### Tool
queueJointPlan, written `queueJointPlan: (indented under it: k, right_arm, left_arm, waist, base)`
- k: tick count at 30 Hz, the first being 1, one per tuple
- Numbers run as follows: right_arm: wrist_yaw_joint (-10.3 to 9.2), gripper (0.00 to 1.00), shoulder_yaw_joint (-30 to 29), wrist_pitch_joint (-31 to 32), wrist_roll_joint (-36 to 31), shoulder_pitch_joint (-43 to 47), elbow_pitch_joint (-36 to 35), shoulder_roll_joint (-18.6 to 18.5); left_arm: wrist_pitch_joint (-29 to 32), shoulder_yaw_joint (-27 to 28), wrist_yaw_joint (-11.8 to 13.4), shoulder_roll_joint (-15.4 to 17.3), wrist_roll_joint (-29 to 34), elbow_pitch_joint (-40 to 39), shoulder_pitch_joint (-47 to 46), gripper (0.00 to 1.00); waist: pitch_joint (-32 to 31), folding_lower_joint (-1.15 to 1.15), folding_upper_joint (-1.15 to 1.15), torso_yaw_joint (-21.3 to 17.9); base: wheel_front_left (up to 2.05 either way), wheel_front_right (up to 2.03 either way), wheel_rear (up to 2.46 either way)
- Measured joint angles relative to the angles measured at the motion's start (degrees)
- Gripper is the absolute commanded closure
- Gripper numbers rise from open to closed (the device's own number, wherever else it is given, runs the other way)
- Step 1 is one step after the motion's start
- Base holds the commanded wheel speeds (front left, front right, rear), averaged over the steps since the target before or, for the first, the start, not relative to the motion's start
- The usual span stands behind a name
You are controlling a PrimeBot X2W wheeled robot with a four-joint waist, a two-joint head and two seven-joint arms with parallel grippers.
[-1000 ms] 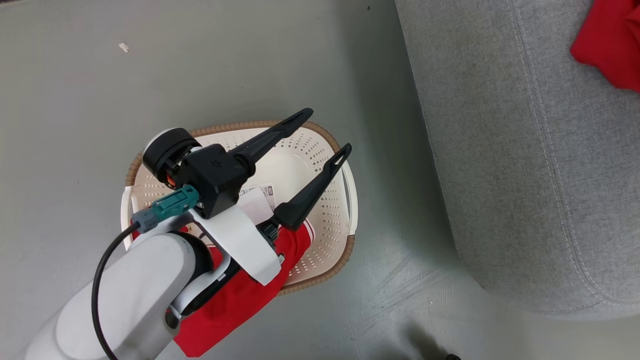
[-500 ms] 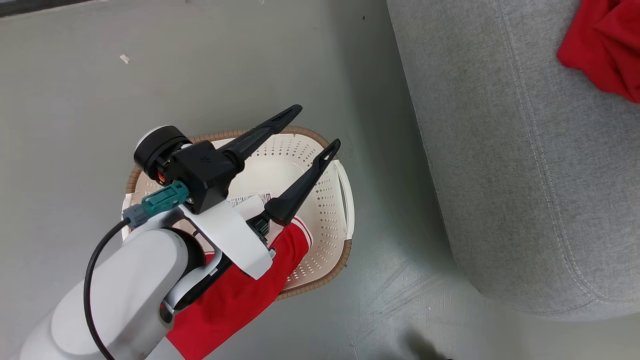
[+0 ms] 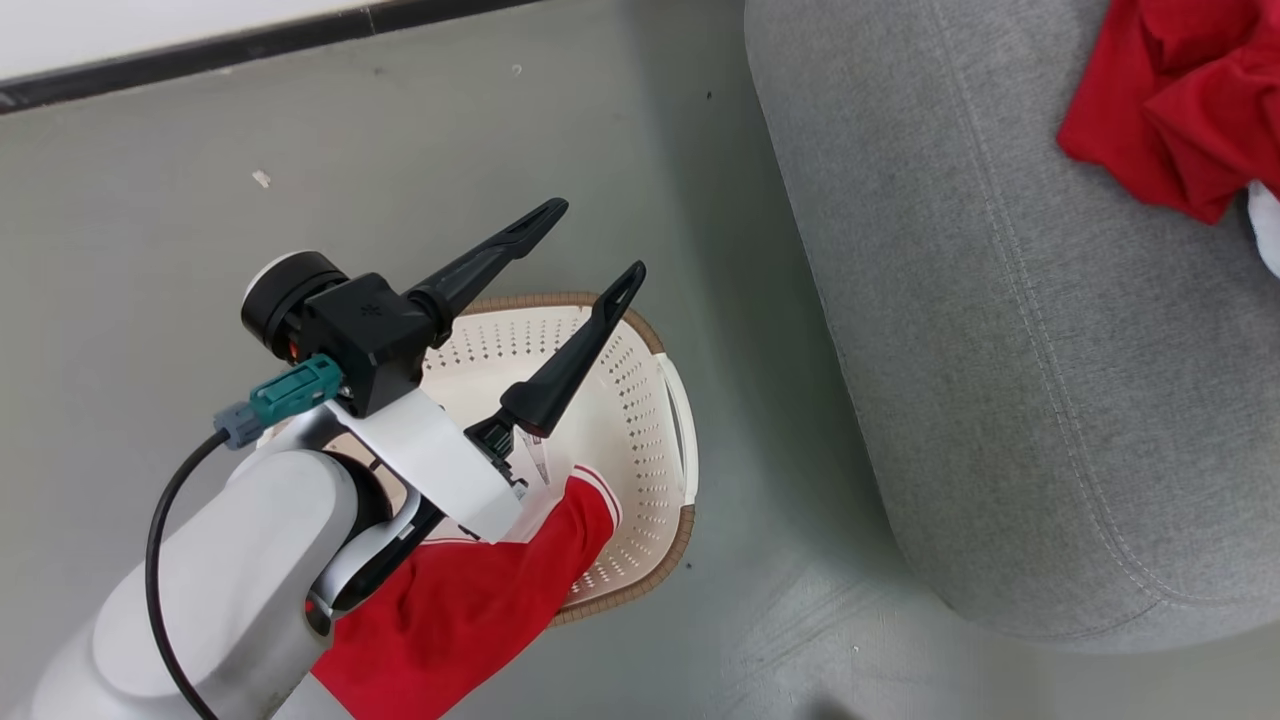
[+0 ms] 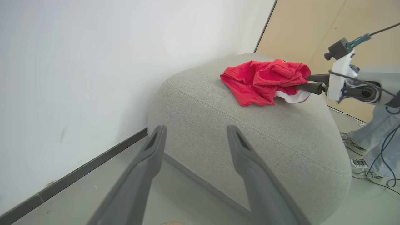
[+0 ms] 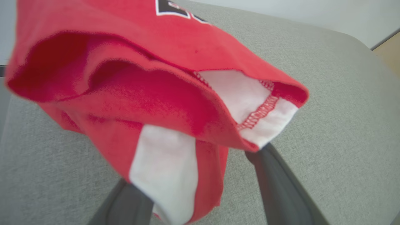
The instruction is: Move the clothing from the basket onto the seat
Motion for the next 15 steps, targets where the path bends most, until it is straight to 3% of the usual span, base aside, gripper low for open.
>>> queueJointPlan:
  k: [10, 15]
  right_arm:
    - [0.0, 0.0, -1.1, -0.7, 3.0, 5.6, -0.6, -0.9]
    - [0.0, 0.0, -1.2, -1.4, 3.6, 6.5, -4.1, -2.3]
  left_arm:
    - [-2.2, 0.6, 0.0, -0.1, -1.6, 2.4, 3.0, 0.0]
    - [-3.0, 1.0, 0.0, -0.2, -2.1, 3.4, 4.4, 0.0]
  waist:
    - [-4.7, 0.0, 0.0, -0.1]
    - [-7.2, 0.0, 0.0, 0.0]
  base:
    - [0.0, 0.0, 0.0]
    - [0.0, 0.0, 0.0]
